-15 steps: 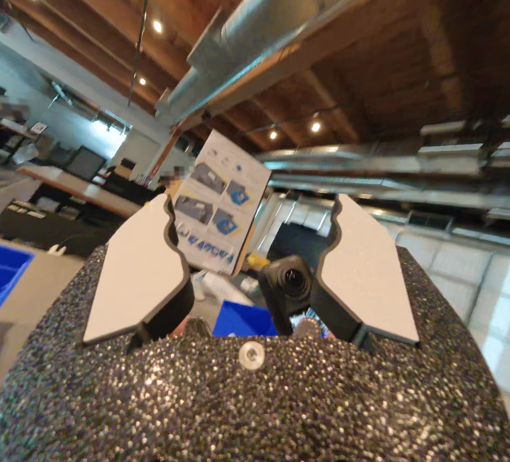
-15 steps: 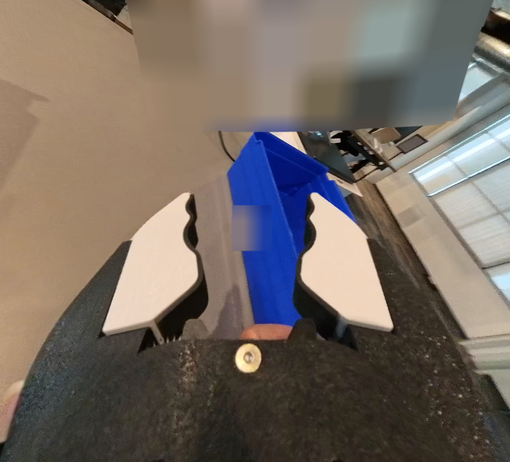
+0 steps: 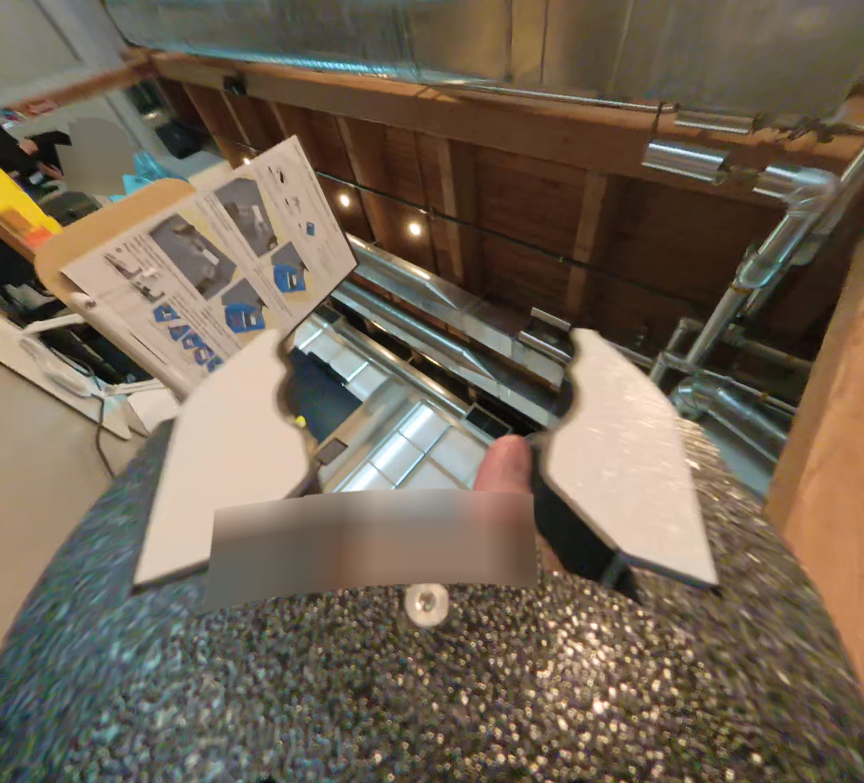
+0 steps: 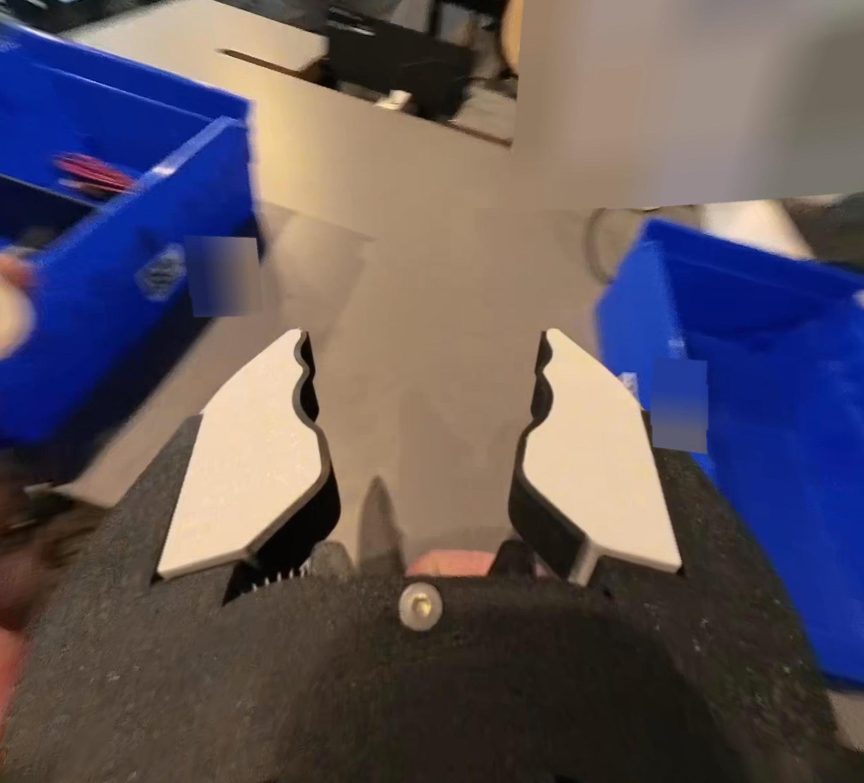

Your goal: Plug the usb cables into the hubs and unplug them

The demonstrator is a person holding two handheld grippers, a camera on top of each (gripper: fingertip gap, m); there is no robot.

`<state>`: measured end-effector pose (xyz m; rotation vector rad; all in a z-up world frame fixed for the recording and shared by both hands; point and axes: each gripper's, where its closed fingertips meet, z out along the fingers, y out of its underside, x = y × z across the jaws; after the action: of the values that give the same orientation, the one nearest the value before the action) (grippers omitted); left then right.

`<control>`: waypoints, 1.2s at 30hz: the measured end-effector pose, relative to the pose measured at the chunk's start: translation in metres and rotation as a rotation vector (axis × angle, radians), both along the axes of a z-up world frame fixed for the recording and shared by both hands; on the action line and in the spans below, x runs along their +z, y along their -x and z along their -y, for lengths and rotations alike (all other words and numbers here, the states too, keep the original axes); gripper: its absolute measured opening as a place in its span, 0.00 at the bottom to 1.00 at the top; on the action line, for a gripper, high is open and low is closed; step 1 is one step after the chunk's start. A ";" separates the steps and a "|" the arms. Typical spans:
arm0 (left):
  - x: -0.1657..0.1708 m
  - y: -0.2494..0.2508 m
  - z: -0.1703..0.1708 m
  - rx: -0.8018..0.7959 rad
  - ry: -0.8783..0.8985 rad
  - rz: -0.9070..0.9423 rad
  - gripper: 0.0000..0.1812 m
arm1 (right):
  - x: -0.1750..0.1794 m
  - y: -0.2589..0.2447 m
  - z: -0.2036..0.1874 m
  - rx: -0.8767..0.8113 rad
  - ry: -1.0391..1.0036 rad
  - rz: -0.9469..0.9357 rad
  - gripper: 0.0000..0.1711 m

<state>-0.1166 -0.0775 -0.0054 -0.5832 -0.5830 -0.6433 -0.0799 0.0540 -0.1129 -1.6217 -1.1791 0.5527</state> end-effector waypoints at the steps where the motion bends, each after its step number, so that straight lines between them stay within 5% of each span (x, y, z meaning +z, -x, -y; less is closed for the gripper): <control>1: 0.009 -0.004 0.009 0.016 -0.052 -0.022 0.67 | -0.002 -0.004 -0.010 -0.053 -0.060 0.035 0.53; 7: 0.083 -0.087 0.065 0.008 -0.335 -0.388 0.80 | -0.007 -0.022 -0.050 -0.272 -0.317 0.195 0.52; 13: 0.104 -0.154 0.074 0.049 -0.354 -0.641 0.80 | -0.006 -0.022 -0.048 -0.305 -0.442 0.257 0.50; 30: 0.089 -0.162 0.052 0.083 -0.250 -0.699 0.79 | -0.013 -0.015 -0.040 -0.280 -0.433 0.272 0.49; 36: 0.113 -0.172 0.087 0.083 -0.365 -0.688 0.77 | 0.004 -0.022 -0.032 -0.218 -0.326 0.158 0.46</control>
<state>0.0553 -0.1644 0.1079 -0.3961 0.1555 -0.4166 -0.0577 0.0856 -0.1087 -1.5040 -1.1217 0.0871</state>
